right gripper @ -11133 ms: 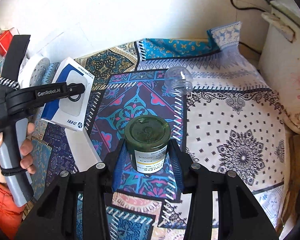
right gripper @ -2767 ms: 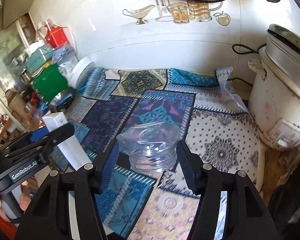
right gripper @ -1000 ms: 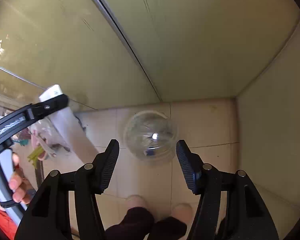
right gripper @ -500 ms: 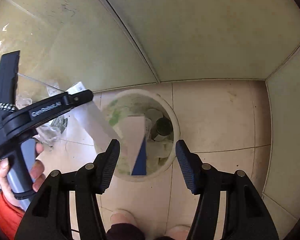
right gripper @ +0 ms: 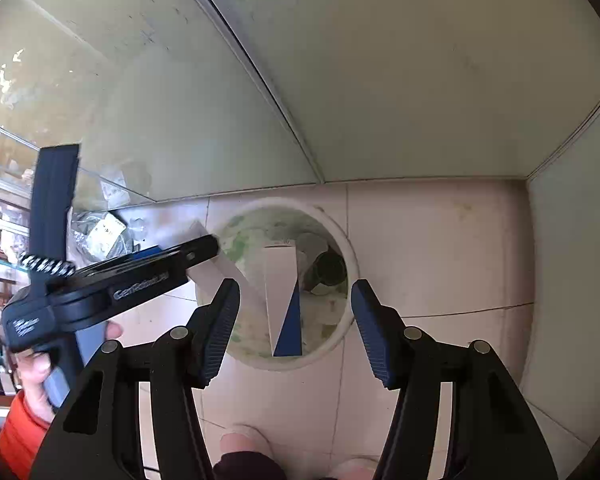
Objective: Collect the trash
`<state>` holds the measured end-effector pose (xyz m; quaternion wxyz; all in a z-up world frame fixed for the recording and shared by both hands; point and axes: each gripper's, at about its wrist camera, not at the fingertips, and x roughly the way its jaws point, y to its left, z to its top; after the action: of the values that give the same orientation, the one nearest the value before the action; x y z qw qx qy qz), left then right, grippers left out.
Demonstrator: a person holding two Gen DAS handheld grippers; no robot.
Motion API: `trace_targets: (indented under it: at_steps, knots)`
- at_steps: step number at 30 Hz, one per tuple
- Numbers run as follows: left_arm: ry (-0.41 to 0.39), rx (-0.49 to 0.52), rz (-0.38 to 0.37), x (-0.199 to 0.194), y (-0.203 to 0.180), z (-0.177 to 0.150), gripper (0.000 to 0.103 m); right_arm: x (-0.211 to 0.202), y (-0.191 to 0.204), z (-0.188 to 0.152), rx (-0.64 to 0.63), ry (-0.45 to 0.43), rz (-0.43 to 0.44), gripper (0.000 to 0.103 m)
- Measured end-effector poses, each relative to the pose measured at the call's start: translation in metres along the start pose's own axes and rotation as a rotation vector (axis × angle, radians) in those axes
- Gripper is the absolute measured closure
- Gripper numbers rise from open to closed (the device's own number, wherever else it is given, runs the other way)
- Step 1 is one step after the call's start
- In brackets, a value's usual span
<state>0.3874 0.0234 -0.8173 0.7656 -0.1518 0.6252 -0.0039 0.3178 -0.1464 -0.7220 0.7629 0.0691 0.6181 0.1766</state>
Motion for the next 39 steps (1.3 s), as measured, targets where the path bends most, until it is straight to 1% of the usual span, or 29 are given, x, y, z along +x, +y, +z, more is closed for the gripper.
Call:
trace_targets:
  at_steps: [3,8,11,17,20,21,23,27,30,31,32,35,38,39]
  knots:
    - [-0.009,-0.005,0.014,-0.034,-0.003,-0.005,0.051,-0.024,0.007,0.004,-0.001,-0.002,-0.004,0.049]
    - [-0.049,0.0,0.045,-0.115,-0.015,-0.013,0.051,-0.096,0.029,0.012,-0.015,-0.024,-0.008,0.049]
    - [-0.074,0.015,0.048,-0.173,-0.026,-0.018,0.051,-0.153,0.044,0.017,-0.026,-0.048,-0.012,0.049]
    - [-0.182,0.071,0.059,-0.309,-0.066,-0.026,0.051,-0.28,0.073,0.026,-0.045,-0.133,-0.006,0.049]
    - [-0.261,0.101,0.066,-0.385,-0.091,-0.029,0.051,-0.352,0.087,0.029,-0.06,-0.197,-0.009,0.049]
    - [-0.287,0.108,0.064,-0.406,-0.099,-0.029,0.051,-0.373,0.088,0.031,-0.065,-0.217,-0.01,0.049]
    - [-0.35,0.122,0.055,-0.459,-0.114,-0.031,0.051,-0.422,0.096,0.032,-0.078,-0.269,-0.009,0.049]
    - [-0.508,0.139,0.044,-0.56,-0.143,-0.039,0.049,-0.509,0.112,0.031,-0.102,-0.402,-0.009,0.049]
    - [-0.633,0.132,0.026,-0.629,-0.16,-0.051,0.045,-0.573,0.122,0.025,-0.12,-0.521,-0.006,0.049]
    - [-0.67,0.131,0.022,-0.648,-0.167,-0.057,0.043,-0.586,0.125,0.023,-0.125,-0.564,-0.001,0.049]
    - [-0.71,0.133,0.022,-0.669,-0.171,-0.063,0.042,-0.607,0.128,0.019,-0.131,-0.606,0.008,0.049]
    - [-0.817,0.15,0.045,-0.725,-0.188,-0.084,0.039,-0.652,0.14,0.005,-0.147,-0.704,0.024,0.049]
    - [-0.891,0.154,0.041,-0.768,-0.196,-0.104,0.034,-0.681,0.152,-0.003,-0.169,-0.773,0.041,0.049]
    - [-0.911,0.155,0.04,-0.78,-0.199,-0.11,0.033,-0.684,0.162,0.0,-0.178,-0.791,0.045,0.049]
